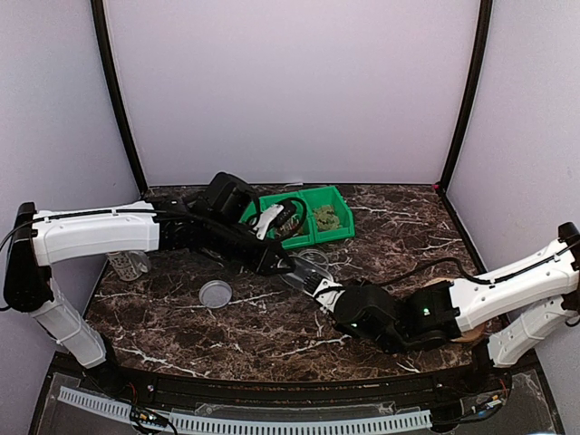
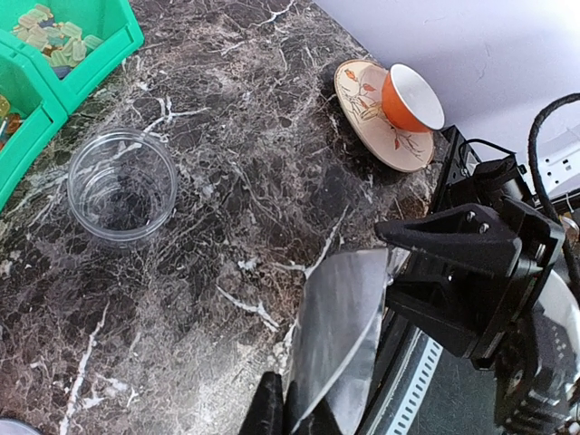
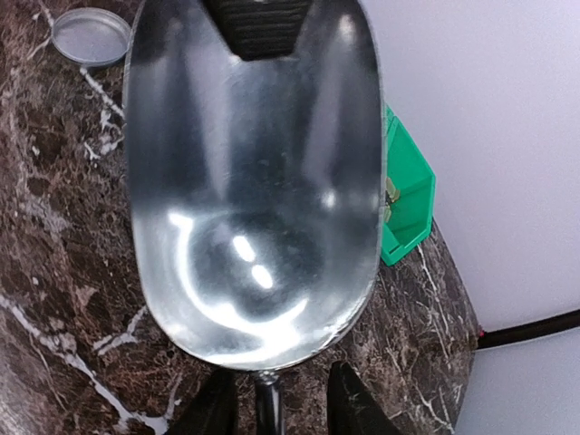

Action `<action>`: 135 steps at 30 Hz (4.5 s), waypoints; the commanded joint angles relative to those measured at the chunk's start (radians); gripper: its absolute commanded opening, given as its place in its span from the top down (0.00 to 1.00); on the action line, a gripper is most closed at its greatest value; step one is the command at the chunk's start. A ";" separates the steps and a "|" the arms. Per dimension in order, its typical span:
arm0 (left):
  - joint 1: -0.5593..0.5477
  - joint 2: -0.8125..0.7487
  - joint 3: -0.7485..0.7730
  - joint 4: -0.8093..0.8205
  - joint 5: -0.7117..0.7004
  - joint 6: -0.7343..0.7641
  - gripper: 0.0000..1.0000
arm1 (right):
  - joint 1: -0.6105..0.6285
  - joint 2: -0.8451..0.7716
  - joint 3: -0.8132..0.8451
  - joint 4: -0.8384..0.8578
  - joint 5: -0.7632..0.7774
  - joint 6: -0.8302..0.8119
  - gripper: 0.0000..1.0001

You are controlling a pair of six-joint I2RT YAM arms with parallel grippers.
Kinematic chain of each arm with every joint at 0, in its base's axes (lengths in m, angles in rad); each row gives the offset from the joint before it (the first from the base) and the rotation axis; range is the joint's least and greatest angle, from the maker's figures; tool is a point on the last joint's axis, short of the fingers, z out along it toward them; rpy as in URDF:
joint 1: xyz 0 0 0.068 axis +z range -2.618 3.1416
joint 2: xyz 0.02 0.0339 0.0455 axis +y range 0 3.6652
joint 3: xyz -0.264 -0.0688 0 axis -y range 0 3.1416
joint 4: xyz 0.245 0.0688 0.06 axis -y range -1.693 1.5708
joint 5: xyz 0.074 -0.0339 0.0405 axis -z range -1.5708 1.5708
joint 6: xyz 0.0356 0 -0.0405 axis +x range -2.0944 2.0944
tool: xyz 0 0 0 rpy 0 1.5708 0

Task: Pack the candies
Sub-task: Pass from the right arm to the left, then pass from the left arm to the right, then move the storage box to the center of the board.

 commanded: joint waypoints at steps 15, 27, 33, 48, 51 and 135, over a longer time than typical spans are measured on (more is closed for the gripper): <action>0.043 -0.123 -0.129 0.190 0.188 -0.029 1.00 | -0.005 -0.451 -0.282 0.376 -0.331 -0.038 0.59; 0.043 -0.111 -0.138 0.239 0.242 -0.067 1.00 | -0.006 -0.431 -0.362 0.511 -0.371 -0.117 0.66; 0.043 -0.092 -0.133 0.236 0.268 -0.074 1.00 | -0.005 -0.358 -0.337 0.551 -0.346 -0.142 0.75; 0.043 -0.065 -0.141 0.268 0.311 -0.096 1.00 | -0.005 -0.388 -0.373 0.626 -0.358 -0.190 0.85; 0.043 -0.063 -0.138 0.276 0.319 -0.099 1.00 | -0.004 -0.377 -0.368 0.627 -0.361 -0.193 0.88; 0.647 0.739 0.742 -0.170 -0.039 0.508 0.54 | -0.118 -0.349 -0.248 0.361 -0.188 0.201 1.00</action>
